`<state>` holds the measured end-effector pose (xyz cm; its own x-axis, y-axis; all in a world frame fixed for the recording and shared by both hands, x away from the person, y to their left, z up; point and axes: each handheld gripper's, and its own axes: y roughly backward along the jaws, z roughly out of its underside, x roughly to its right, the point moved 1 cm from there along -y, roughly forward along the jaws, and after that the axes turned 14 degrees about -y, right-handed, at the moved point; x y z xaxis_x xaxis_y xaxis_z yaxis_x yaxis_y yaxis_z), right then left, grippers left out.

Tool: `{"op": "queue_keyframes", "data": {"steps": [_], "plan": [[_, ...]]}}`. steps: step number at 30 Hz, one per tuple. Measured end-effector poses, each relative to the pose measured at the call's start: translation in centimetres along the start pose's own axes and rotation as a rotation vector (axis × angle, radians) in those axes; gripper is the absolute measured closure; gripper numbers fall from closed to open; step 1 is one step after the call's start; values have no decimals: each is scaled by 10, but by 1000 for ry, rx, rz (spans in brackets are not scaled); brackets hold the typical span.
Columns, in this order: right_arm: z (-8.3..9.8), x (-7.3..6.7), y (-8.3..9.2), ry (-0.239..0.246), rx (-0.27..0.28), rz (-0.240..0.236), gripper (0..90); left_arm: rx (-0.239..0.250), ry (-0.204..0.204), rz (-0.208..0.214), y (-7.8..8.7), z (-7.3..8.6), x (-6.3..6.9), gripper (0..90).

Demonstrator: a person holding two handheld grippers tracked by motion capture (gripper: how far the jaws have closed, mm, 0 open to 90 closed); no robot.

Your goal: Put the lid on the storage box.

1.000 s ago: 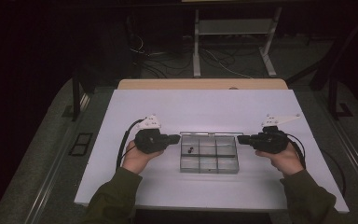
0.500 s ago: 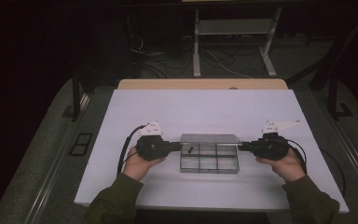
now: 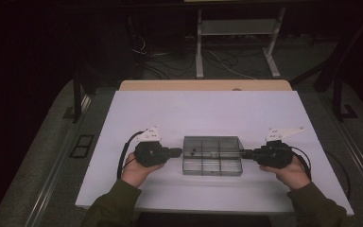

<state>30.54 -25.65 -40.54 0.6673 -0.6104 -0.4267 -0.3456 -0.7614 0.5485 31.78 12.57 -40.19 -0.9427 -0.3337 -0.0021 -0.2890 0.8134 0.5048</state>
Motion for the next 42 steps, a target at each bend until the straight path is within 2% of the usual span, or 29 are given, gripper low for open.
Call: {"op": "queue_keyframes", "data": {"steps": [6, 11, 18, 26, 31, 42], "plan": [[7, -2, -1, 13, -21, 0, 890, -13, -5, 12, -3, 5, 4, 891], [12, -3, -3, 5, -43, 3, 890, -25, -34, 21, -5, 9, 10, 890], [18, -6, -4, 9, -56, 3, 890, -29, -37, 33, -6, 13, 14, 891], [23, -7, -4, 27, -79, 18, 890, -77, -62, 57, -11, 16, 17, 890], [30, -4, -3, 18, -94, 26, 890, -111, -71, 77, -14, 20, 19, 890], [33, -3, -6, 18, -115, 42, 890, -136, -70, 87, -15, 24, 18, 887]]}}
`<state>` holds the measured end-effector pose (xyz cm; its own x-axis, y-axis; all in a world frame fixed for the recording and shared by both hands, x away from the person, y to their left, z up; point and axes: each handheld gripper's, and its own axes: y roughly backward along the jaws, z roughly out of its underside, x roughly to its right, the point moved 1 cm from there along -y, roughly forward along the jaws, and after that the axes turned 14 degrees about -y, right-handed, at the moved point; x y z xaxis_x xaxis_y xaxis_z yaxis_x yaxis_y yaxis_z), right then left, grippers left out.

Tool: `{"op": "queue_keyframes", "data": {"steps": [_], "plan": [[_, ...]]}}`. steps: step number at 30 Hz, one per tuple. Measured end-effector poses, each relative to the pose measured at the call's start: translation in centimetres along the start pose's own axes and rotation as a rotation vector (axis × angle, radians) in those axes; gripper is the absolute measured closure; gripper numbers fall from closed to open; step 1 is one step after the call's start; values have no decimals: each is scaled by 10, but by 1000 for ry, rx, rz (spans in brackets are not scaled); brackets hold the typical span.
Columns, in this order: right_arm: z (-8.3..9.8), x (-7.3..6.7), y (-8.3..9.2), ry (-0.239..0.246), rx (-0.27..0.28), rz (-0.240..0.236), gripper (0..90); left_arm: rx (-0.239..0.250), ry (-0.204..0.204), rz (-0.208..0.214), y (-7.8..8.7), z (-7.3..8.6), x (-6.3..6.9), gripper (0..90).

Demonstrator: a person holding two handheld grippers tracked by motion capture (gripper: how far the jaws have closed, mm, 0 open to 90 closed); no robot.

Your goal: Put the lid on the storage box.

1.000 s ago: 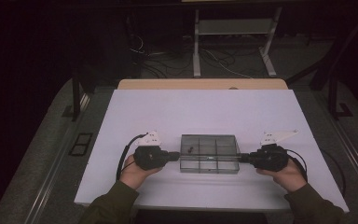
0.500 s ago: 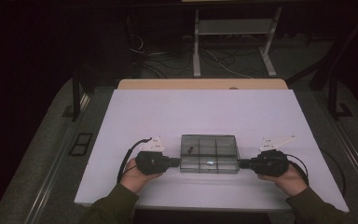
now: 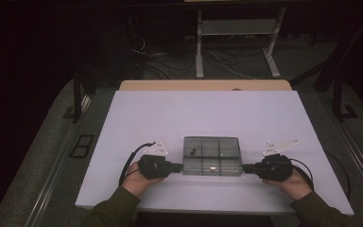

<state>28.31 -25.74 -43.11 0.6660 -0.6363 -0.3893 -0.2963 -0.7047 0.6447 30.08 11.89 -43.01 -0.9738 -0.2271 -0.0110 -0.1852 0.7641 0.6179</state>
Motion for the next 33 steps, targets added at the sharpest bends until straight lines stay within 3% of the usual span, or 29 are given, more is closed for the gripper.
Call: {"op": "queue_keyframes", "data": {"steps": [17, 28, 32, 33], "plan": [[1, 4, 0, 1, -9, 19, 862, -33, 1, -17, 0, 4, -4, 837], [2, 15, 3, -24, 47, 86, 667, -37, 33, -63, 7, 8, -11, 679], [2, 17, 4, -39, 71, 107, 547, -41, 34, -75, 7, 9, -13, 598], [2, 19, 3, -47, 79, 119, 484, -40, 37, -82, 7, 9, -13, 539]]}}
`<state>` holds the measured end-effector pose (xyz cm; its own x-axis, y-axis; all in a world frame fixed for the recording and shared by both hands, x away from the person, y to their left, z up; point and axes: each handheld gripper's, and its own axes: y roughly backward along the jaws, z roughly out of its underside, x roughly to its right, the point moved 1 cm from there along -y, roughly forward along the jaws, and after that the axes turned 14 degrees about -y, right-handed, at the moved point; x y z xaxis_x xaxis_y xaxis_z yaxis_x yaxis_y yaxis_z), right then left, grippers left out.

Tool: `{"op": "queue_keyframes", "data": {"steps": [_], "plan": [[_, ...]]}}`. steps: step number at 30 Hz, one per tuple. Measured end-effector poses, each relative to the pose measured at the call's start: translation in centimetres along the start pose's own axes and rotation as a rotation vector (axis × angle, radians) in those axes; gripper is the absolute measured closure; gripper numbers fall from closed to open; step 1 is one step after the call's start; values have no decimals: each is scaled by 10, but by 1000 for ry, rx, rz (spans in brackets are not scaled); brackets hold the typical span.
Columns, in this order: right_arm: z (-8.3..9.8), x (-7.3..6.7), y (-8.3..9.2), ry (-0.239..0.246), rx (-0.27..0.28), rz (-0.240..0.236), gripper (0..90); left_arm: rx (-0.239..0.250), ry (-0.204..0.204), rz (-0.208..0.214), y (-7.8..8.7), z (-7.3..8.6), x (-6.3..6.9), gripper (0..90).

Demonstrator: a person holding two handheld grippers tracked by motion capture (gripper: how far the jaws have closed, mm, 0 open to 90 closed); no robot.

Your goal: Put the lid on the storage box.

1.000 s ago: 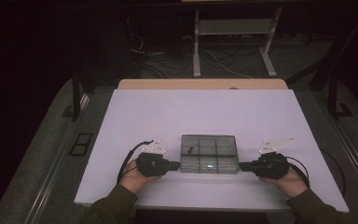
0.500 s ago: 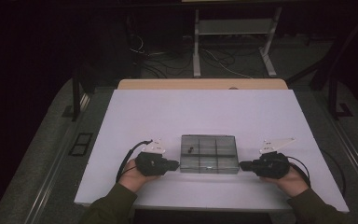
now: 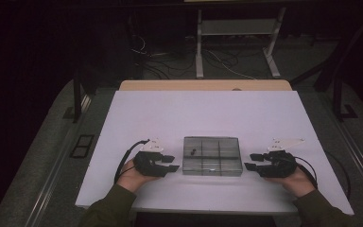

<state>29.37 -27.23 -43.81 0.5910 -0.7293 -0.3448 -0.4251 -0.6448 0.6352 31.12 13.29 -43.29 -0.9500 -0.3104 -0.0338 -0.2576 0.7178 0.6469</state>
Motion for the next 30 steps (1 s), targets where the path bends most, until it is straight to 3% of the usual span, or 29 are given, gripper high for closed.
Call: {"op": "queue_keyframes", "data": {"steps": [3, 4, 5, 7, 8, 10, 12, 14, 20, 30], "plan": [[0, 1, -1, -15, 7, 14, 430, -2, 11, -11, 0, 1, -2, 473], [0, 3, -1, -20, 21, 23, 347, -1, 8, -18, 0, 1, -2, 389], [0, 3, -1, -20, 21, 23, 347, 2, 8, -27, 0, 1, -3, 389], [0, 6, -2, -32, 29, 33, 257, 5, 4, -47, 1, 3, -4, 313], [2, 8, -5, -40, 20, 21, 174, 6, 11, -54, 1, 4, -5, 211], [3, 8, -6, -35, 15, 29, 173, 3, 12, -62, 1, 5, -6, 178], [4, 7, -8, -27, 6, 45, 99, -7, 16, -71, 1, 8, -6, 96], [5, 5, -8, -31, -5, 18, 100, -11, 15, -75, 2, 11, -6, 9], [8, 2, -4, -13, 3, 4, 100, 10, 9, -102, 12, 16, -4, 0], [16, 1, 4, 9, 30, 30, 100, 37, -2, -115, 26, 25, 6, 0]]}}
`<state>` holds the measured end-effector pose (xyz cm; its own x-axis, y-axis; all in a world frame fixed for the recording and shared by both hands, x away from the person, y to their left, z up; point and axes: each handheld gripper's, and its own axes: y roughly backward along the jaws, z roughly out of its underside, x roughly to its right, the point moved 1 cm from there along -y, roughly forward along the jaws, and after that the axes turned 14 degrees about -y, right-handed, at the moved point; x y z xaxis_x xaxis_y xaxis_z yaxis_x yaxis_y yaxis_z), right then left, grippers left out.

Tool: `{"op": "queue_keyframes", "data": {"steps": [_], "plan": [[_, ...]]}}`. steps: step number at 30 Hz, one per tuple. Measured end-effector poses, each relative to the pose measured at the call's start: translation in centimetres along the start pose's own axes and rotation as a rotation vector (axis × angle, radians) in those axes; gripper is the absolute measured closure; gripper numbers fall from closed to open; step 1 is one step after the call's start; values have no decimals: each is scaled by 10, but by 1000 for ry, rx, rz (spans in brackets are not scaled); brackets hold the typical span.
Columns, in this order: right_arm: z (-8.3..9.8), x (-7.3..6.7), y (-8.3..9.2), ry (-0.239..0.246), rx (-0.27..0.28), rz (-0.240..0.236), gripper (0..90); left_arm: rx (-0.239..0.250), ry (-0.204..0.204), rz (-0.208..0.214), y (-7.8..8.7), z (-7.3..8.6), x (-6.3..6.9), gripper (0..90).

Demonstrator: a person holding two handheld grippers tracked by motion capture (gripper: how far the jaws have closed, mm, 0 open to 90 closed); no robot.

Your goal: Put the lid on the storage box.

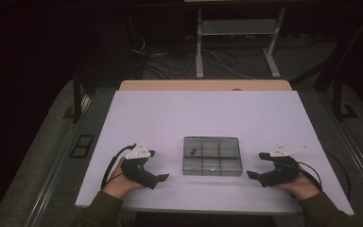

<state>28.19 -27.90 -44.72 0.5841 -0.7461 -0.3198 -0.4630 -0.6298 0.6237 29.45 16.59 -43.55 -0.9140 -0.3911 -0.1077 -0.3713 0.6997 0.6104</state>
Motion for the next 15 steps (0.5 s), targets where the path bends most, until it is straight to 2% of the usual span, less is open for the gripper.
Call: {"op": "queue_keyframes", "data": {"steps": [5, 8, 15], "plan": [[3, 2, 4, 3, 15, -2, 100, 2, 2, -10, 4, 4, -1, 0], [7, 4, 8, 3, 28, -4, 100, 1, 16, -18, 7, 7, 0, 0], [9, 6, 9, -3, 33, -9, 100, -5, 27, -33, 11, 13, 1, 0]]}}
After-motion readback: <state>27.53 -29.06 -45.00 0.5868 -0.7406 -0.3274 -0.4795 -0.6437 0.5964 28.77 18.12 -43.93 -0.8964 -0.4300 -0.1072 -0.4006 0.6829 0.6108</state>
